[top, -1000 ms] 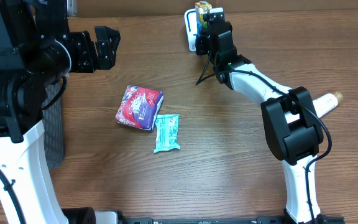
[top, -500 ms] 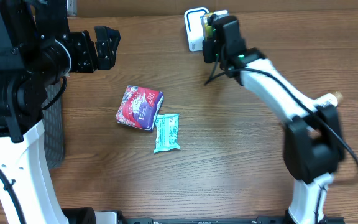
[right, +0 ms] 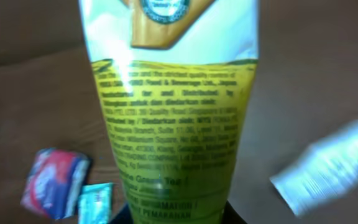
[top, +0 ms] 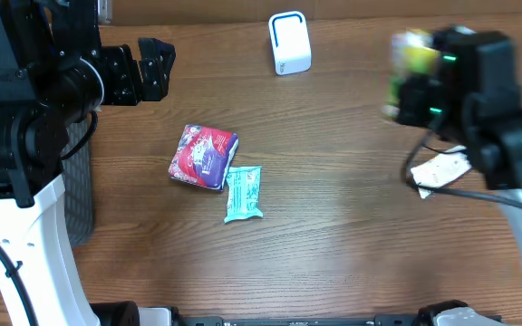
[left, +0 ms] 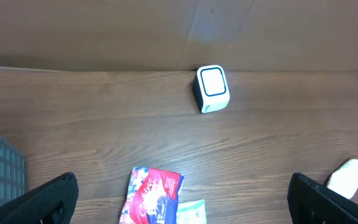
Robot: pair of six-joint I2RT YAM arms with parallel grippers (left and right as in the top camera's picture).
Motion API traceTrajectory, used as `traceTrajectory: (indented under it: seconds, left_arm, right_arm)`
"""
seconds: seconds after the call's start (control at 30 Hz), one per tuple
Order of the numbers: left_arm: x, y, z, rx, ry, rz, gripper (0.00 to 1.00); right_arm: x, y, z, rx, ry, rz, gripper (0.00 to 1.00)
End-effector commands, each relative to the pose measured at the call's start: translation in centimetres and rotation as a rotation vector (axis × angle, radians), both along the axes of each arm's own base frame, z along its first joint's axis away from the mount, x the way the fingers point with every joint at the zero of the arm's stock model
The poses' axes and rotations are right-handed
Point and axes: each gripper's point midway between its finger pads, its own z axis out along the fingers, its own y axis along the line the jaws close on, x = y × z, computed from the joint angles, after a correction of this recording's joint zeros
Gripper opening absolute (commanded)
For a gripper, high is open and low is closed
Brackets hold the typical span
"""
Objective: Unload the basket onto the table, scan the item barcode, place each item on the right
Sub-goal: 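Carry the tea carton right and place it on the table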
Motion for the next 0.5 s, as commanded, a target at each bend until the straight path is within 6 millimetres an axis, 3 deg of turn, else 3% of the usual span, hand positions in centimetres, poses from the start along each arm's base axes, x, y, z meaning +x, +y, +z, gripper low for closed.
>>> traceTrajectory:
  seconds: [0.0,0.1,0.2,0.37,0.47]
  left_arm:
    - [0.2,0.0,0.2,0.014,-0.012,-0.008,1.0]
    - [0.2,0.0,0.2,0.014,-0.012,-0.008,1.0]
    - [0.2,0.0,0.2,0.014,-0.012,-0.008,1.0]
    - [0.2,0.0,0.2,0.014,-0.012,-0.008,0.99]
    - [0.2,0.0,0.2,0.014,-0.012,-0.008,1.0]
  right_arm:
    - [-0.6,-5.5,-1.6,0.048,0.089,-0.316,0.04]
    - [-1.9,-10.0,-5.9,0.016,0.225,-0.475,0.04]
    - [-2.9,-12.9,-10.4,0.02,0.337,-0.587,0.04]
    - [-5.6,-16.2,-18.8,0.051,0.483,-0.75,0.04]
    - [-7.0,-16.5,-22.9,0.082,0.531,-0.776,0.04]
